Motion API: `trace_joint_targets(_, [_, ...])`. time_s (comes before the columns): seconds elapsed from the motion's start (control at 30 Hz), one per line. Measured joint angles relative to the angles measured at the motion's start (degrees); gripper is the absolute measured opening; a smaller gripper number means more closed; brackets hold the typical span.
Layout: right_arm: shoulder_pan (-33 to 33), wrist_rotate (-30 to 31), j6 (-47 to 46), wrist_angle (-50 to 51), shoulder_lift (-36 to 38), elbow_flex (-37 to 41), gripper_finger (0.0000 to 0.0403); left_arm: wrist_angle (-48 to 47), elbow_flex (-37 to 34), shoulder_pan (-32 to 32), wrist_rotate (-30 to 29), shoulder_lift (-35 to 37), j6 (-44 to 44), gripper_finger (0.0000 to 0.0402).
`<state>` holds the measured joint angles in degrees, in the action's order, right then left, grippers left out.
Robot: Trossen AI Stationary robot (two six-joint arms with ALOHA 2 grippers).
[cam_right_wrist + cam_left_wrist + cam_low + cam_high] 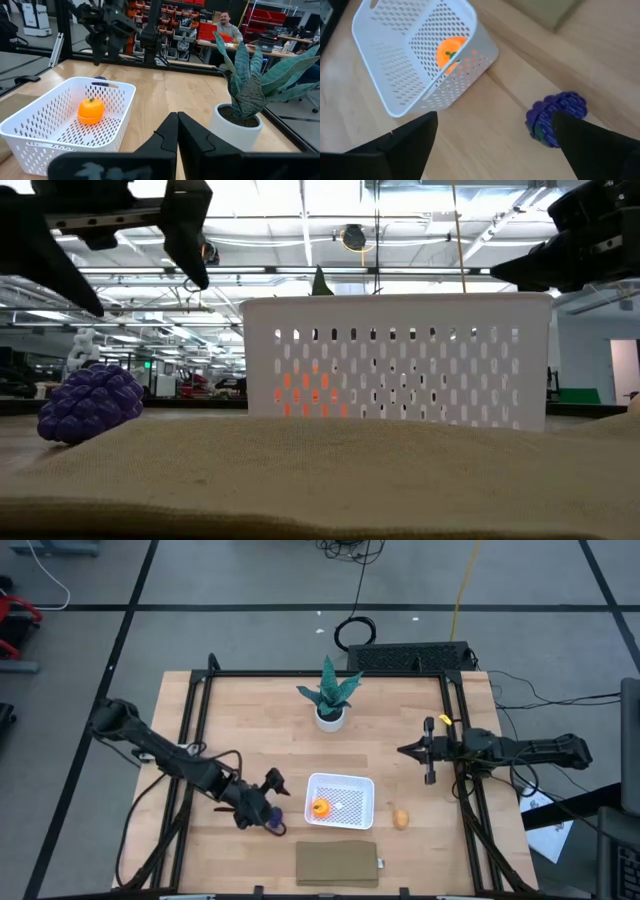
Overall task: Pick and placing Produce into tupperware
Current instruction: Put the purple grapes into the white basket
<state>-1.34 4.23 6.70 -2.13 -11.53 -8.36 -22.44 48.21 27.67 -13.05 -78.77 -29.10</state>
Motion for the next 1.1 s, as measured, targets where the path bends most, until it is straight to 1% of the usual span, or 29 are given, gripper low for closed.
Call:
trace_joint_targets(0.17, [0.0,0.0,0.0,0.0,-1.1,0.0,0.0000,-0.3,0.0,1.9,-1.0,-0.3,-0.2,0.0391])
trace_joint_targets(0.37, [0.0,0.0,-0.7,-0.2,-2.1,0.0,0.0000,-6.4,0.0,4.5,-1.2,-0.3,6.2,0.0390])
trace_joint_targets(0.43, [0.0,0.0,-0.7,-0.2,-2.3,0.0,0.0000,-7.0,0.0,5.7,-2.5,-0.3,6.6,0.0390])
trace_joint_targets(0.57, [0.0,0.0,-0.7,-0.2,-2.6,0.0,0.0000,-6.0,0.0,7.3,-5.9,-0.3,1.5,0.0390])
trace_joint_targets(0.73, [0.0,0.0,-1.3,-0.2,-2.7,0.0,0.0000,-6.0,0.0,7.4,-6.6,-1.5,-0.2,0.0390])
trace_joint_targets(0.87, [0.0,0.0,-1.5,-0.2,-2.7,0.0,0.0000,-1.9,0.0,7.3,-9.9,-2.0,0.1,0.0390])
trace_joint_targets(0.97, [0.0,0.0,-1.5,-0.2,-2.7,0.0,0.0000,1.7,0.0,7.3,-9.0,-2.0,1.3,0.0390])
trace_joint_targets(1.1, [0.0,0.0,-1.5,-0.2,-2.7,0.0,0.0000,3.4,0.0,8.0,-7.8,-2.0,3.4,0.0390])
